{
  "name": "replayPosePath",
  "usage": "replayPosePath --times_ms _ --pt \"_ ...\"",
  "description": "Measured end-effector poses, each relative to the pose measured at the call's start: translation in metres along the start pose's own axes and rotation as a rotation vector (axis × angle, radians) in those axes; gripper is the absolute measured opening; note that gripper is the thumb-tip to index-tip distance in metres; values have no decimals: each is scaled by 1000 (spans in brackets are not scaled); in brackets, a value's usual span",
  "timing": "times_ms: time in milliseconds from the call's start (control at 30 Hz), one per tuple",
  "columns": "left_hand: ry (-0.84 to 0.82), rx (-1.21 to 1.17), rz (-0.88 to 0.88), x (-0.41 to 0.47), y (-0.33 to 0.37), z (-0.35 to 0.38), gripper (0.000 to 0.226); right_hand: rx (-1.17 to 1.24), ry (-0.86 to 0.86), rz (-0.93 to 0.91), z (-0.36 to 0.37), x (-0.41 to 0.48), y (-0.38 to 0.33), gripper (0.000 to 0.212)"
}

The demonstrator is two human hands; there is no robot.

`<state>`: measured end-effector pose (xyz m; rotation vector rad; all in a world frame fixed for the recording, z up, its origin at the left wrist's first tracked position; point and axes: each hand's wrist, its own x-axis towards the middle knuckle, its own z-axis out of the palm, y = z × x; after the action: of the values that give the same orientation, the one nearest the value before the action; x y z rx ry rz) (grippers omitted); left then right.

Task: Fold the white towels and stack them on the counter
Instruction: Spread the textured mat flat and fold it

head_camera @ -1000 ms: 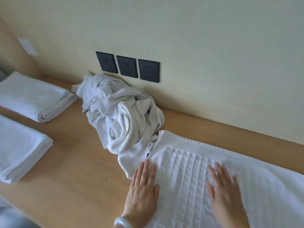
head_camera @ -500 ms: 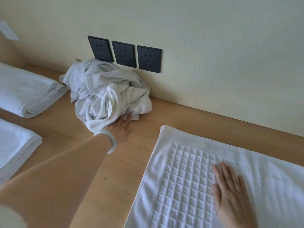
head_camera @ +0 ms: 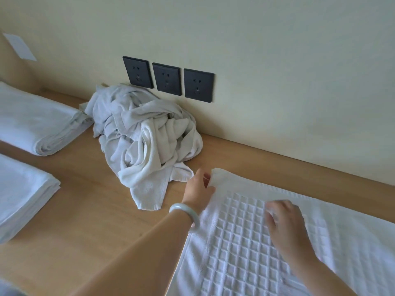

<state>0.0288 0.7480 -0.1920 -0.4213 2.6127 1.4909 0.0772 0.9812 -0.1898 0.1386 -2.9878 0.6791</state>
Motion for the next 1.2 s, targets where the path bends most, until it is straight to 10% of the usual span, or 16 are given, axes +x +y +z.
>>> replayPosePath --times_ms 200,400,667,1033,1200 --pt "24 -92 34 -2 -17 2 22 203 -359 -68 13 103 -98 43" --pt "59 -131 -10 9 -20 3 20 151 -226 -94 34 117 -100 4" --pt "93 -73 -41 18 -15 4 17 527 -454 -149 14 143 -99 15" --pt "80 -119 6 -9 -12 -5 12 -7 -572 -164 40 155 -103 6" --pt "85 133 24 -88 -47 -16 16 173 -494 -13 46 150 -105 11"
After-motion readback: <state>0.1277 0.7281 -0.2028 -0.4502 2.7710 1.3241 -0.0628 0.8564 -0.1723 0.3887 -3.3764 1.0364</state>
